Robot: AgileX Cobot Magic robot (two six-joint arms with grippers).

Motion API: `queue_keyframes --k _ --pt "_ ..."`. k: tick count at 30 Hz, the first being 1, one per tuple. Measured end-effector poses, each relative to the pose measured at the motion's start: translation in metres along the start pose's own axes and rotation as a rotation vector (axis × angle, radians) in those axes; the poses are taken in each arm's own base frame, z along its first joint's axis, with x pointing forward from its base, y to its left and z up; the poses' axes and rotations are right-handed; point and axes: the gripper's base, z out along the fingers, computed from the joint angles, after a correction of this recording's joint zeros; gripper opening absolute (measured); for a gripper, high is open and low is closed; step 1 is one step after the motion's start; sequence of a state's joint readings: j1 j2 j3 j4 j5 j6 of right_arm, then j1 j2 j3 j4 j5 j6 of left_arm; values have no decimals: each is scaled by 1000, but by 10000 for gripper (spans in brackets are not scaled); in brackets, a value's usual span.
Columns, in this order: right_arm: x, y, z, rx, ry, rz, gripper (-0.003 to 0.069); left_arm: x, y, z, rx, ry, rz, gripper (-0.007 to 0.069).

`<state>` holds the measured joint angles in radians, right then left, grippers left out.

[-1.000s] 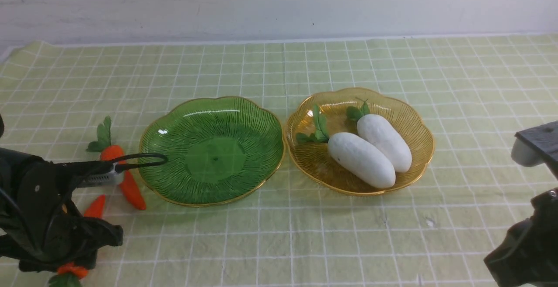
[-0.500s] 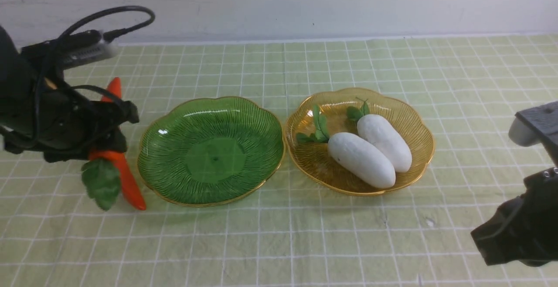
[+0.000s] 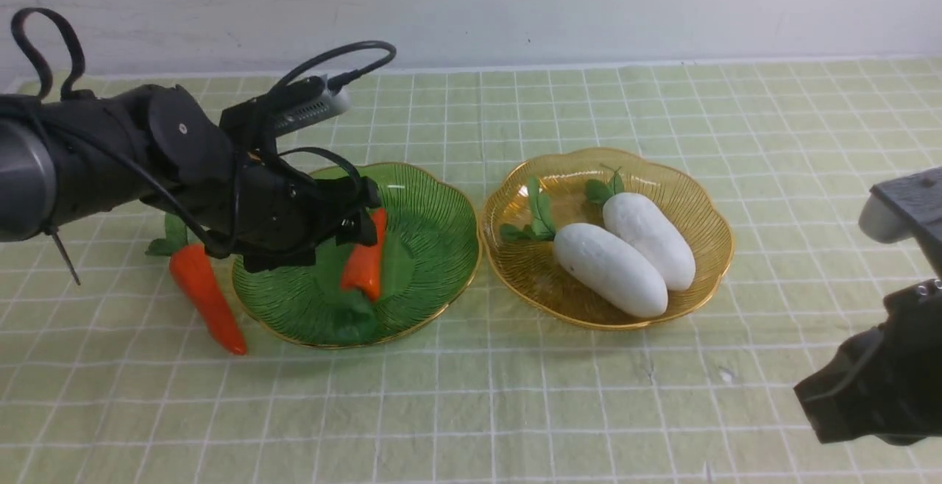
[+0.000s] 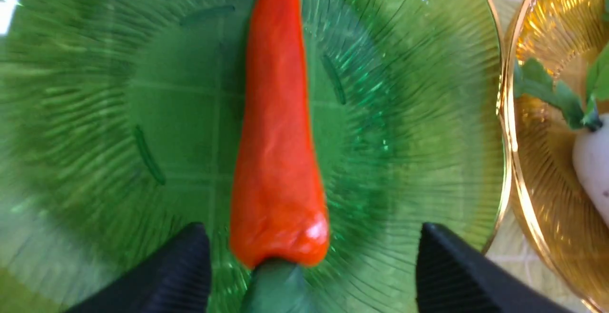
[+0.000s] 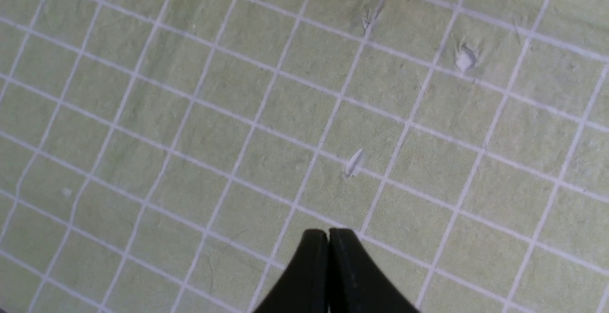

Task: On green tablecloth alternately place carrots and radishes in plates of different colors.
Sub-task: 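Pick up the carrot and put it on the nearest plate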

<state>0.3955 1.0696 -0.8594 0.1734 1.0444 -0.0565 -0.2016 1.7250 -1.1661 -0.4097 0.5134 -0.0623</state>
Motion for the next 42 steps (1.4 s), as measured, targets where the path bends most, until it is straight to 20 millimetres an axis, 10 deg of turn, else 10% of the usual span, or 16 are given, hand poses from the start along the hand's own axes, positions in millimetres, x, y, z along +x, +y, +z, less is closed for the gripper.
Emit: queue_keyframes --k 16,28,36,42 --pt "2 -5 0 58 21 -41 -15 -36 127 -21 -200 -41 -299 514" --pt "0 -5 0 59 -3 -42 -15 -22 148 25 -235 63 -326 435" --pt "-1 -5 0 59 -13 -43 -15 -45 144 14 -250 19 -151 55" --pt "-1 -5 0 59 -14 -43 -15 -66 132 -3 -226 64 -96 -7"
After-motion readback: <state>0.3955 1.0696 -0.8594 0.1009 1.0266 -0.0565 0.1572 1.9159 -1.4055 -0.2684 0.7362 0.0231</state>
